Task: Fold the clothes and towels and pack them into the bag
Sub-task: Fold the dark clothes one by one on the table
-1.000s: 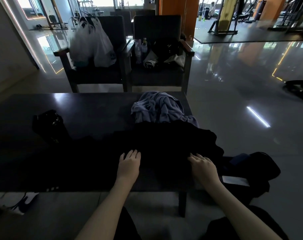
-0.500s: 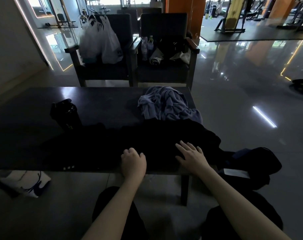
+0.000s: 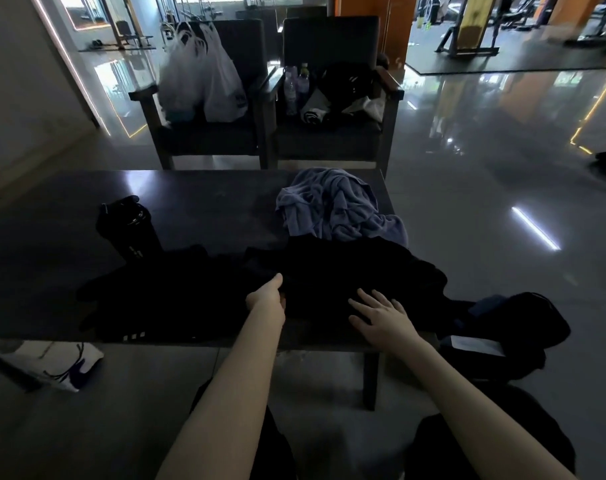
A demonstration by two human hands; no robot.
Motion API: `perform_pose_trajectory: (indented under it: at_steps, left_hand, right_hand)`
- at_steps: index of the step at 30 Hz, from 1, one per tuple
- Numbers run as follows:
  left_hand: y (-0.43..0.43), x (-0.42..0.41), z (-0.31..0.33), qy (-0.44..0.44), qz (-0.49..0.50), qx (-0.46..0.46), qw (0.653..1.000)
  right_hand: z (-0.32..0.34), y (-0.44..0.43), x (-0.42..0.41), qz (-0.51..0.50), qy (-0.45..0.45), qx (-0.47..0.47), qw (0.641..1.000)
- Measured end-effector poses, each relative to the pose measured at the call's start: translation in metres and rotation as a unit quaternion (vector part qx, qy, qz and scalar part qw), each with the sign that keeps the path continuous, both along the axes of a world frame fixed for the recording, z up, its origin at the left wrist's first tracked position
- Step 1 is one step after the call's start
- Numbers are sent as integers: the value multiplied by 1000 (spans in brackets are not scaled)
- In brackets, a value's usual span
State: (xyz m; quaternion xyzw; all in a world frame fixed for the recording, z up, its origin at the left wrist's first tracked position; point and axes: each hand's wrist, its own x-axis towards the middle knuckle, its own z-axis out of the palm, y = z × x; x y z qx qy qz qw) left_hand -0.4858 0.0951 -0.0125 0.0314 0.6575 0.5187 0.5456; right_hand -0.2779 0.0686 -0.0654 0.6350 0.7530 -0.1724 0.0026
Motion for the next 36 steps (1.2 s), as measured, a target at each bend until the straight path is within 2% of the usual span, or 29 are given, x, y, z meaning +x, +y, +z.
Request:
perform_pose_trajectory:
  at_steps: [3,6,8,10,12,14,16,18,20,21,24,26,29,31,36]
  left_hand:
    - [11,-3,6,64,-19,23,998]
    - [12,-10,8,236,-62,57,968]
    - [10,-17,10,354,-85,89,927]
    - [6,-23,8,463,-128,135,867]
    - [-2,-20,5,529,-207,182,803]
    - [-9,-10,0,558,-296,217,744]
    - [-14,2,-4,569,-373,248,690]
    - [-16,13,-10,576,-438,272,635]
    - [-20,19,-16,580,-493,266,591]
    - [-22,19,-19,581,-514,253,578]
    - [-26,17,-25,578,-536,224,574]
    - [-28,17,-25,596,-544,210,552]
    - [-32,20,-26,646,-574,171,474]
    - [-32,21,-28,687,-575,157,416]
    - [-34,19,-30,741,-526,214,359]
  right_hand:
    - [1,1,-2,4,12,-8,1000]
    - [0,1,-13,29,36,-12,999]
    - [-1,2,-23,54,59,-21,997]
    - [-3,4,-28,62,99,-25,993]
    - [-5,7,-27,27,185,-24,982]
    - [-4,7,-25,-57,338,-27,939]
    - [3,8,-23,-168,474,-24,864]
    - [7,12,-16,-234,523,-16,819]
    - [7,15,-9,-260,543,-18,798]
    - [7,15,-6,-268,541,-19,797]
    - [5,13,-3,-279,516,-5,810]
    - [4,13,-4,-288,495,17,819]
    - [11,15,-9,-293,465,16,835]
    - [15,19,-15,-269,436,15,859]
    - [22,24,-28,-174,396,86,898]
